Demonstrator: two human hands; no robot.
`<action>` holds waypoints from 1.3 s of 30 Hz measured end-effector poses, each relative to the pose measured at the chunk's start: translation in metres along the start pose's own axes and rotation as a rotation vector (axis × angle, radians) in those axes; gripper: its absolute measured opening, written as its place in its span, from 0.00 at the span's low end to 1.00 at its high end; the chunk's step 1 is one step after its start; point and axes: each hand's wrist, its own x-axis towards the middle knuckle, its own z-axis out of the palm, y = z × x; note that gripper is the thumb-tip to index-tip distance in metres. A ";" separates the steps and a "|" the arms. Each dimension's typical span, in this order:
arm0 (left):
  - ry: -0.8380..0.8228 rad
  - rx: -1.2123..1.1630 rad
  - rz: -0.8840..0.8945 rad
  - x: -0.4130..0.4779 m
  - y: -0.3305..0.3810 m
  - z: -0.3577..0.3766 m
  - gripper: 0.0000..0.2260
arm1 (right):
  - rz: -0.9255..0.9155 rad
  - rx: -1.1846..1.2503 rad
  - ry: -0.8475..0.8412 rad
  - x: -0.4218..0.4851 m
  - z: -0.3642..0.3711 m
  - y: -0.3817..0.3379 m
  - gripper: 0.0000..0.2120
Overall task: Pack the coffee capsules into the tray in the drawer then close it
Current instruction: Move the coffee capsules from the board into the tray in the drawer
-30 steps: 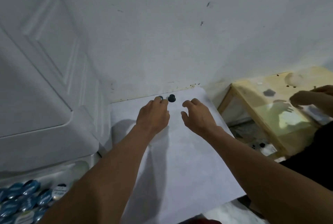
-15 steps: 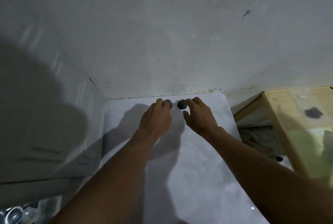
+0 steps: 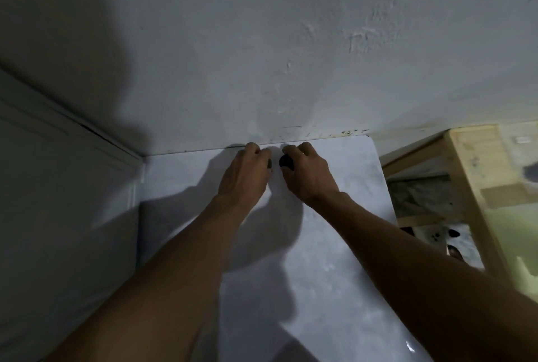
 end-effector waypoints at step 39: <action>0.318 -0.155 0.003 -0.269 0.040 -0.082 0.21 | -0.109 -0.018 0.295 -0.255 -0.048 -0.085 0.08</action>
